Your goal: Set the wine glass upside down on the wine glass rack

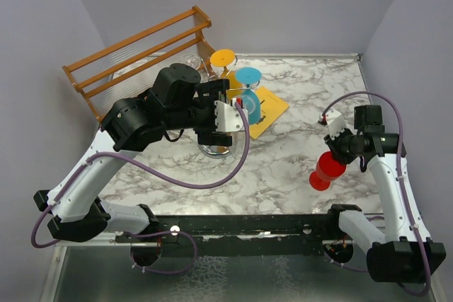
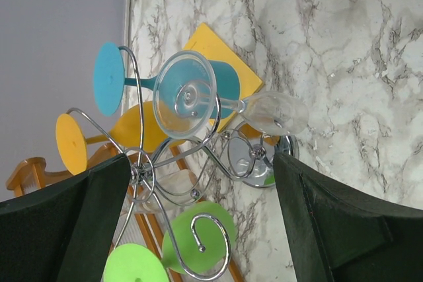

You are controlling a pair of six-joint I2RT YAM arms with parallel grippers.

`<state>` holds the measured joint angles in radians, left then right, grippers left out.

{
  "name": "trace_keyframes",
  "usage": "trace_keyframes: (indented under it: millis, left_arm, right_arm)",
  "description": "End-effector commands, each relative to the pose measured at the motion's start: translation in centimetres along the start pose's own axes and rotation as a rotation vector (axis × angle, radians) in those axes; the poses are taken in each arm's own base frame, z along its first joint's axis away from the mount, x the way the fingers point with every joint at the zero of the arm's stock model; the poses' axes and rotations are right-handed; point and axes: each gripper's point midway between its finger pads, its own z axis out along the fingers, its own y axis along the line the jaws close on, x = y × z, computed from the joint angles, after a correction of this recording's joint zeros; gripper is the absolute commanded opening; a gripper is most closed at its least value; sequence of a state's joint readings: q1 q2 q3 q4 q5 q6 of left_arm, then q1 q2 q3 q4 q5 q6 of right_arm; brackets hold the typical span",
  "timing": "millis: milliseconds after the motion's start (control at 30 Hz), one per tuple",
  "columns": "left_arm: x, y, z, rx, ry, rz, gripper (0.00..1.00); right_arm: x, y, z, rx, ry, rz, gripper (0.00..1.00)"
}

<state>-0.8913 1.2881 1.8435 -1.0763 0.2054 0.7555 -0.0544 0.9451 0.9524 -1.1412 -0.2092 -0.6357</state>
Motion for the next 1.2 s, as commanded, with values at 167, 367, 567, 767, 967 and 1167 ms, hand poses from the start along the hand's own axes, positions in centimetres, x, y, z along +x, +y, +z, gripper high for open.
trace_keyframes:
  millis: [167,367,567,767,967,1167]
  left_arm:
    - [-2.2,1.2,-1.7,-0.058,-0.091,-0.033,0.92]
    - [-3.7,3.2,-2.7,-0.118,-0.172,-0.148,0.87]
    - [-6.4,7.6,-4.9,-0.243,-0.333,-0.352,0.83]
    - [-6.1,11.7,-5.4,-0.35,-0.42,-0.598,0.83]
    - [-4.6,13.9,-4.6,-0.405,-0.458,-0.762,0.82]
    - [-5.9,16.6,-5.3,-0.478,-0.536,-0.808,0.77]
  right_arm:
    - [-7.3,-1.3,-2.3,-0.056,-0.216,-0.088,0.01]
    - [-15.8,-3.6,-7.3,-0.035,-0.459,-0.122,0.01]
    - [-22.8,-7.5,-12.9,0.11,-0.677,-0.053,0.01]
    - [-28.5,-9.1,-17.6,0.135,-0.883,-0.025,0.01]
    - [-32.5,-9.6,-21.5,0.121,-1.063,0.024,0.01]
    - [-35.1,-7.8,-24.0,-0.009,-1.189,0.033,0.01]
